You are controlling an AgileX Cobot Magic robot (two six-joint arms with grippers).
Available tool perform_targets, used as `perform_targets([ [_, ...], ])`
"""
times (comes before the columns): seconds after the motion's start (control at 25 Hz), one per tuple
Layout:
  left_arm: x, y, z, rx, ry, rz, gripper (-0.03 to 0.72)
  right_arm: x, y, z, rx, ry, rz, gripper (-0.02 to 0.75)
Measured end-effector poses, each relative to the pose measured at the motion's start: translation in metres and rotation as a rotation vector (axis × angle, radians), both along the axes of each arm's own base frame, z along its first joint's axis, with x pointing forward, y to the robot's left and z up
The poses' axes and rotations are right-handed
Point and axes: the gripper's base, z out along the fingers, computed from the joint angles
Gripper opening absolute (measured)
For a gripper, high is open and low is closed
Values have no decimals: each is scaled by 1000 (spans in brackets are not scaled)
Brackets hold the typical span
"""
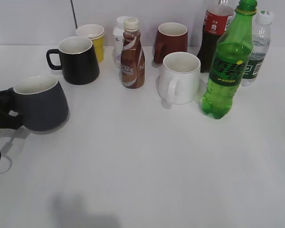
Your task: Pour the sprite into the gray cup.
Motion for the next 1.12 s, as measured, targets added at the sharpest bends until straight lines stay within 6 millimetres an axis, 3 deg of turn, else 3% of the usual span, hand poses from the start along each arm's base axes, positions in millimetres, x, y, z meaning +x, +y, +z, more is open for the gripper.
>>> perform_targets([
  [0.16, 0, -1, 8, 4, -34, -11, 52, 10, 4, 30, 6, -261, 44, 589],
  [0.36, -2, -2, 24, 6, -102, -27, 52, 54, 1, 75, -36, -603, -10, 589],
  [0.6, -5, -7, 35, 25, -147, -90, 52, 122, 0, 82, -42, -651, -61, 589],
  [0.72, -10, -8, 37, 28, -156, -102, 52, 151, 1, 59, 20, -538, -76, 589],
  [0.8, -13, -8, 37, 27, -155, -103, 52, 162, 1, 26, 92, -429, -98, 589],
  [0.96, -14, -8, 36, 28, -150, -104, 52, 160, 7, -34, 178, -317, -91, 589],
  [1.12, -14, -8, 36, 28, -152, -105, 52, 162, 29, -51, 99, -289, 99, 589],
])
